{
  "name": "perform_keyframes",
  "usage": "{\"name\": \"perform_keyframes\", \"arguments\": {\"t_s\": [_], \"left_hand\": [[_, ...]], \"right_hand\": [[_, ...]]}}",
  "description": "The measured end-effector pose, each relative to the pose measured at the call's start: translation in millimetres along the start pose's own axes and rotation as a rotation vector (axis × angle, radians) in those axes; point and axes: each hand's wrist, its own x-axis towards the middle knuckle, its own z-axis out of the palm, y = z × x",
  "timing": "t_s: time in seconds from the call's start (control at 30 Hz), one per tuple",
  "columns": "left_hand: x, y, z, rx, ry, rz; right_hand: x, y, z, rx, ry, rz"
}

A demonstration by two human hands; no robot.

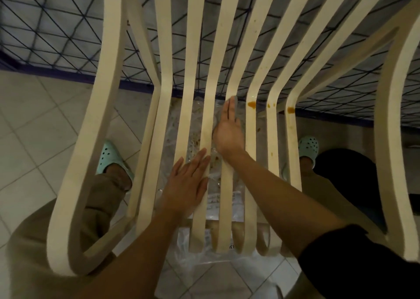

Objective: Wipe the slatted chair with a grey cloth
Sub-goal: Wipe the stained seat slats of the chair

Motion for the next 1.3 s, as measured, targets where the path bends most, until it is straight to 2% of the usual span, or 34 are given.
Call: {"name": "perform_keyframes", "arguments": {"t_s": [0.27,0.47,0.7,0.83,0.93,1.1,1.3], "left_hand": [[-1.3,-1.9,-2.3,-0.007,-0.018,0.012],[0.3,1.5,-2.5,0.02,-0.017,0.011],[-1.5,6.9,-7.0,0.071,-0.056,0.007],[-3.2,13.0,-12.4,0.065,-0.076,-0.003],[-4.4,27.6,-9.4,0.017,-0.101,-0.082],[-16.5,43.2,-5.2,0.0,-0.13,-0.13],[-35.1,46.5,-6.8,-0.077,-0.127,-0.16]], "right_hand": [[-22.3,-3.8,3.6,0.058,-0.065,0.033],[-94.1,-8.2,6.0,0.142,-0.084,0.066],[-173.6,-9.5,10.3,0.11,-0.145,0.073],[-213.5,-6.4,13.2,0.124,-0.19,0.026],[-240.1,-3.5,13.7,0.165,-0.195,0.023],[-258.0,0.0,14.8,0.247,-0.255,0.013],[-273.6,18.6,2.9,0.343,-0.334,-0.086]]}}
